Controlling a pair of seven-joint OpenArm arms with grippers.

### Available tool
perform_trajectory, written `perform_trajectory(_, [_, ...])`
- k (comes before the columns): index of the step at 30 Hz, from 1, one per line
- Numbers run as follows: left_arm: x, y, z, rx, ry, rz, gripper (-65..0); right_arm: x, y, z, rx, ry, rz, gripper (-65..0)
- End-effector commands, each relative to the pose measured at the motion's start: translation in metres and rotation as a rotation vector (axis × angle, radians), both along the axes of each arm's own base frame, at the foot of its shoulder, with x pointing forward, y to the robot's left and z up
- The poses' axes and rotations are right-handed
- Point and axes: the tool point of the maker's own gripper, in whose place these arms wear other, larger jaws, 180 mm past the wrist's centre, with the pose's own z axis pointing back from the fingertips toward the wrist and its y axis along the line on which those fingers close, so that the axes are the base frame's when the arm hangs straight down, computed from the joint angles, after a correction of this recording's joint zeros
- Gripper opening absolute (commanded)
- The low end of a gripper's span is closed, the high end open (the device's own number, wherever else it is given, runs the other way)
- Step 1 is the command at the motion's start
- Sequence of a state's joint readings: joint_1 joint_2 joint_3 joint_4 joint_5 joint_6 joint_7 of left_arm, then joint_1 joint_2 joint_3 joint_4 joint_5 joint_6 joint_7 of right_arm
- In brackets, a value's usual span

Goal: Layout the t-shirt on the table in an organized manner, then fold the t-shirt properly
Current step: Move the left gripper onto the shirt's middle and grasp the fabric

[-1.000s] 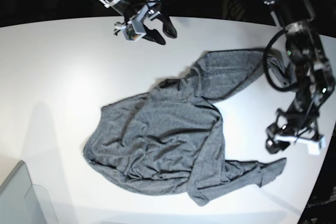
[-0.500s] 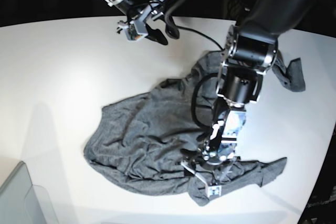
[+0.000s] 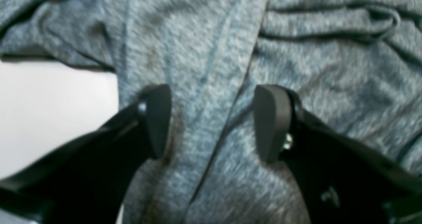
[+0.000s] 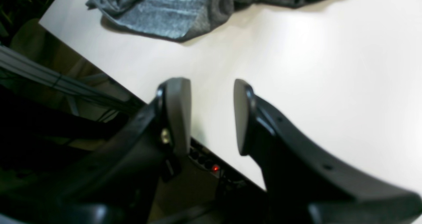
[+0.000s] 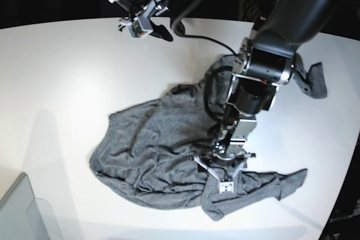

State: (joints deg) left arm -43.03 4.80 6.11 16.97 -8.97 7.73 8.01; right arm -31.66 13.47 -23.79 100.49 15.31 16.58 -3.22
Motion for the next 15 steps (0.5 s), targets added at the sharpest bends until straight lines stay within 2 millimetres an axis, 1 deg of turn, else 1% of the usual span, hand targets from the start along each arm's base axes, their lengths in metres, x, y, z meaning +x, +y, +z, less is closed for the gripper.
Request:
perform_trajectory(1, [0.019,-0.001,0.026,0.003,-0.071,-0.005,-27.0,0.001,0.002,0.009,0.032,-0.024,-0.004,-42.7])
perform_trajectory(4, [0.008,0.003,0.010,0.000,-0.041,0.006,-27.0,0.000,-0.001,0.008,0.021,-0.024,0.004,-42.7])
perform_trajectory(6, [0.005,0.003,0.007,-0.001,-0.037,0.005,-27.3,0.000,-0.002,0.007,0.016,-0.025,0.007,-42.7])
perform_trajectory(7, [0.003,0.003,0.005,-0.001,-0.032,0.005,-28.7,0.000,-0.002,0.008,0.016,-0.027,0.007,-42.7])
perform_trajectory(9, [0.001,0.003,0.002,-0.002,-0.029,0.006,-34.3,0.001,-0.002,0.007,0.015,-0.027,0.007,-42.7])
perform_trajectory(15, [0.001,0.004,0.002,-0.004,-0.028,0.009,-57.3,0.002,-0.002,0.008,0.016,-0.030,0.006,-42.7])
